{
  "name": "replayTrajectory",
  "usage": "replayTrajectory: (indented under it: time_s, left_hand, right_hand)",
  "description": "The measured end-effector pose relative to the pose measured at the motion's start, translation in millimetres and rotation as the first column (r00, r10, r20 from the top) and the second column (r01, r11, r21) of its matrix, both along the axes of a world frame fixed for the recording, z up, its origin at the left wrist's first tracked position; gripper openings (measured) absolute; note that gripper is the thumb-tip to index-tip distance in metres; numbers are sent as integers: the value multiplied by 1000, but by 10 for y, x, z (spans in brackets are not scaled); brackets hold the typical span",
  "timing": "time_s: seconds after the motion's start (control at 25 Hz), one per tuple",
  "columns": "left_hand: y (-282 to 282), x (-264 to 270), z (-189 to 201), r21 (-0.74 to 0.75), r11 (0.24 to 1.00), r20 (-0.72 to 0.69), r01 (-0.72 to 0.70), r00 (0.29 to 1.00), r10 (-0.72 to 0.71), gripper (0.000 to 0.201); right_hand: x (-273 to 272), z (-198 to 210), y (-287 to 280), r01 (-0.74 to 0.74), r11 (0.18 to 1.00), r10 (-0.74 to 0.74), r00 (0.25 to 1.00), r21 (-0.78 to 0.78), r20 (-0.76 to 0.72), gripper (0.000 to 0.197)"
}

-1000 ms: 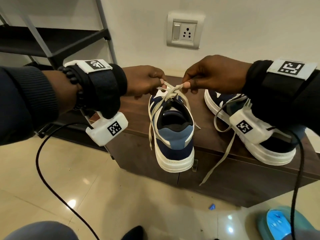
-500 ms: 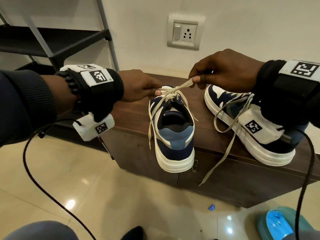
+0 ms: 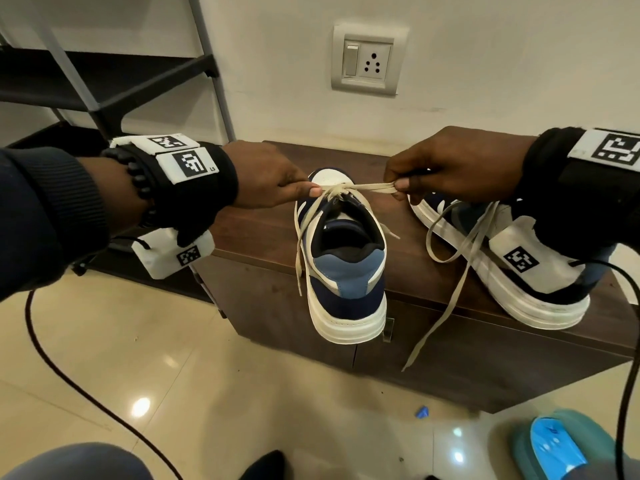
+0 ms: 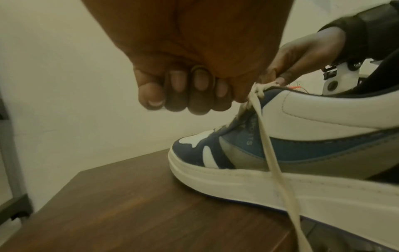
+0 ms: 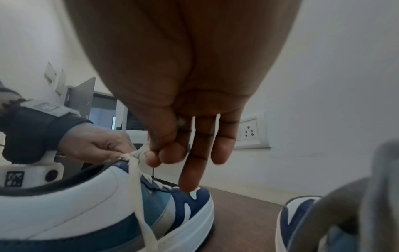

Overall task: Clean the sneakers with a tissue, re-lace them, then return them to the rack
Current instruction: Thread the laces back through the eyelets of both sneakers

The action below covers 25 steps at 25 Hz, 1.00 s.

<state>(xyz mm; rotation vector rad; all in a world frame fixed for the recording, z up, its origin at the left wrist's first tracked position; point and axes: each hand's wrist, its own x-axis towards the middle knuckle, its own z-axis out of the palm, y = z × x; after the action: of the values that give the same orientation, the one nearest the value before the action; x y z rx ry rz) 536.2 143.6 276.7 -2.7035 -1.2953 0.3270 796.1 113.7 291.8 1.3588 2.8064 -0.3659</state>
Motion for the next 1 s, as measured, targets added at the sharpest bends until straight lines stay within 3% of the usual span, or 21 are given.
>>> replayTrajectory:
  time_s: [0.12, 0.36, 0.48, 0.56, 0.6, 0.68, 0.76, 0.84, 1.0]
  left_hand:
    - [9, -10, 12, 22, 1000, -75, 2, 997, -1, 70]
    - [2, -35, 69, -128, 991, -125, -44, 992, 28, 51]
    - [49, -62, 43, -15, 999, -138, -28, 990, 26, 56]
    - [68, -53, 10, 39, 999, -27, -32, 999, 33, 44]
    - [80, -53, -4, -2, 999, 61, -40, 997, 40, 38]
    - [103, -86, -21, -92, 994, 202, -55, 977, 73, 31]
    - [90, -105, -58, -167, 985, 295, -48, 951, 96, 39]
    - [41, -66, -76, -277, 960, 422, 35, 902, 89, 46]
    - [34, 8, -82, -245, 964, 431, 100, 902, 15, 33]
  right_hand:
    - [71, 42, 13, -42, 999, 42, 999, 17, 2, 18]
    - [83, -46, -19, -96, 995, 95, 995, -19, -7, 19]
    - [114, -122, 10, -33, 998, 34, 999, -45, 6, 19]
    - [142, -161, 18, 49, 995, -49, 999, -83, 5, 10]
    - [152, -179, 23, 72, 993, -72, 997, -98, 4, 9]
    - [137, -207, 30, 80, 993, -81, 997, -92, -8, 34]
    - [32, -239, 16, 54, 994, -65, 991, -90, -115, 42]
    - [-91, -280, 6, 1, 994, -25, 976, -112, -216, 36]
    - [-177, -245, 27, -43, 993, 11, 962, -109, -273, 22]
